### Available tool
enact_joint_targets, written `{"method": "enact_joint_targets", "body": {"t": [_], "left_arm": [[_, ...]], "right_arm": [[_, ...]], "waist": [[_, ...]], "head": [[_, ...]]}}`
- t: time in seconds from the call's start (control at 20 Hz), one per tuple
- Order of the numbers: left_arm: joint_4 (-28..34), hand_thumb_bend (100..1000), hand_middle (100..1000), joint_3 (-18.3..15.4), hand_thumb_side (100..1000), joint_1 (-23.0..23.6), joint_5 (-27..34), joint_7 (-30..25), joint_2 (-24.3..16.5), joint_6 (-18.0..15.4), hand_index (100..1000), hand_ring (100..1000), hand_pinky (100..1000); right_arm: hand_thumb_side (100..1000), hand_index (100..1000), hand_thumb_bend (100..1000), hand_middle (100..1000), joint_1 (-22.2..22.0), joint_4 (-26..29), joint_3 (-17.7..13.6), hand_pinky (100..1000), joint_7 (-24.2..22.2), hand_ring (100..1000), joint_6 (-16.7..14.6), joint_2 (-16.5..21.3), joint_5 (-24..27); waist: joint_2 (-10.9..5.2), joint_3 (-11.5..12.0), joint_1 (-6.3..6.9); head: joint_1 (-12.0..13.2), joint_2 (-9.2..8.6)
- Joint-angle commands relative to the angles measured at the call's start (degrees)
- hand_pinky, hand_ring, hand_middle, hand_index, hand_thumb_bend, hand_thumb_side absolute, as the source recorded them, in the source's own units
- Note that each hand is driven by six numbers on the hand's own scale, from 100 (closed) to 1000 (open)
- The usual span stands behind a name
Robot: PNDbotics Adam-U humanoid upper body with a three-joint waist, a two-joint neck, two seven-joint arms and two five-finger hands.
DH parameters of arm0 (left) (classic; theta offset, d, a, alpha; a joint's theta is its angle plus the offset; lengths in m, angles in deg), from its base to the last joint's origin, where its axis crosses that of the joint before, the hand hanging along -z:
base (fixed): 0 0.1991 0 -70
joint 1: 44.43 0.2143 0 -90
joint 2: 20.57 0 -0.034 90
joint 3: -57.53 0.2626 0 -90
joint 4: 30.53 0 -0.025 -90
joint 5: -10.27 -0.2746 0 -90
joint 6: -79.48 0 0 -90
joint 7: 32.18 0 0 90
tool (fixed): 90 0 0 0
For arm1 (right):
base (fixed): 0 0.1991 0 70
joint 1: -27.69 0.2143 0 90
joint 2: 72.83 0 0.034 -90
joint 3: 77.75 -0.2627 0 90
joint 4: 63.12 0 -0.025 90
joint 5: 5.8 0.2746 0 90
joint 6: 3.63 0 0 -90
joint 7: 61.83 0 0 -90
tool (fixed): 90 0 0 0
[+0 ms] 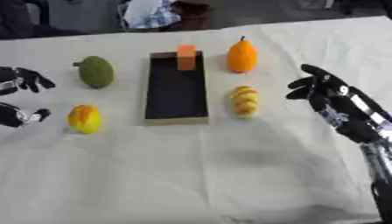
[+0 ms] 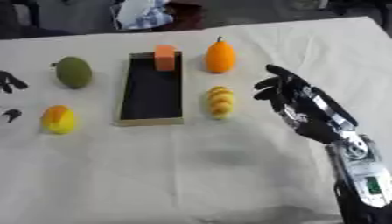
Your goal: Pick up objects on the table and place them in the box.
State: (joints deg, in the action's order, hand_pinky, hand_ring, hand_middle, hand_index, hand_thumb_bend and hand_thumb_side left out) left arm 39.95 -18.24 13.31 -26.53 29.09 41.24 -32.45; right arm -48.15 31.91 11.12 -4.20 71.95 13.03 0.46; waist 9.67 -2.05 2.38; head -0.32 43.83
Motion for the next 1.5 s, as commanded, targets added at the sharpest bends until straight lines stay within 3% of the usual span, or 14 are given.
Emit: {"method": "enact_joint_targets", "body": {"t": [0.05,0.1,0.25,0.35,0.95,1.15,1.25,1.45,1.5], "left_arm": [[0.69,224,801,0.17,524,-1.17,-2.87,0.33,-0.56,-2.65,903,765,795],[1.04,230,811,0.53,602,-1.29,-3.44,0.33,-0.31,-3.45,910,774,805],[1.60,254,818,1.49,662,-1.80,-4.71,0.01,0.27,-5.32,913,779,809],[1.30,319,825,2.18,689,-2.14,-5.87,-0.28,0.75,-5.93,916,786,813],[-1.73,429,826,3.41,487,-3.38,-15.37,5.22,4.97,-4.80,910,787,809],[-1.52,390,748,3.36,445,-3.41,-17.35,9.04,6.20,-3.22,844,707,743],[-0.88,321,649,3.24,407,-3.26,-18.01,11.00,6.57,-2.53,774,611,682],[-1.09,314,635,3.63,402,-2.82,-18.38,14.95,6.68,-1.86,766,601,675],[-1.33,253,448,3.73,339,-2.82,-18.62,15.89,6.74,-1.85,592,443,556]], "right_arm": [[529,1000,100,753,0.78,0.60,-0.11,826,-0.17,742,-0.05,0.51,0.64],[529,1000,100,753,0.79,0.58,-0.09,827,-0.19,742,-0.05,0.51,0.65],[529,1000,100,753,0.80,0.52,-0.05,827,-0.26,742,-0.06,0.48,0.64],[528,1000,100,752,0.84,0.48,0.01,827,-0.33,742,-0.08,0.43,0.63],[529,1000,100,748,0.91,0.39,0.08,827,-0.56,742,-0.11,0.33,0.70],[529,1000,100,747,0.89,0.42,0.06,827,-0.60,742,-0.09,0.27,0.67],[530,1000,100,747,0.86,0.41,0.00,827,-0.56,742,-0.08,0.27,0.64],[530,1000,100,747,0.86,0.41,-0.02,827,-0.51,742,-0.07,0.26,0.61],[531,1000,100,747,0.85,0.41,-0.02,827,-0.50,742,-0.07,0.25,0.61]], "waist": [[-1.61,0.14,-0.49],[-1.62,0.15,-0.51],[-1.66,0.17,-0.55],[-1.70,0.14,-0.60],[-1.64,-0.12,-0.61],[-1.57,-0.23,-0.58],[-1.53,-0.28,-0.58],[-1.49,-0.35,-0.56],[-1.51,-0.35,-0.56]], "head": [[0.05,0.28],[0.09,0.28],[0.12,0.28],[0.13,0.28],[0.39,0.28],[0.37,0.28],[0.39,0.28],[0.45,0.28],[0.43,0.28]]}}
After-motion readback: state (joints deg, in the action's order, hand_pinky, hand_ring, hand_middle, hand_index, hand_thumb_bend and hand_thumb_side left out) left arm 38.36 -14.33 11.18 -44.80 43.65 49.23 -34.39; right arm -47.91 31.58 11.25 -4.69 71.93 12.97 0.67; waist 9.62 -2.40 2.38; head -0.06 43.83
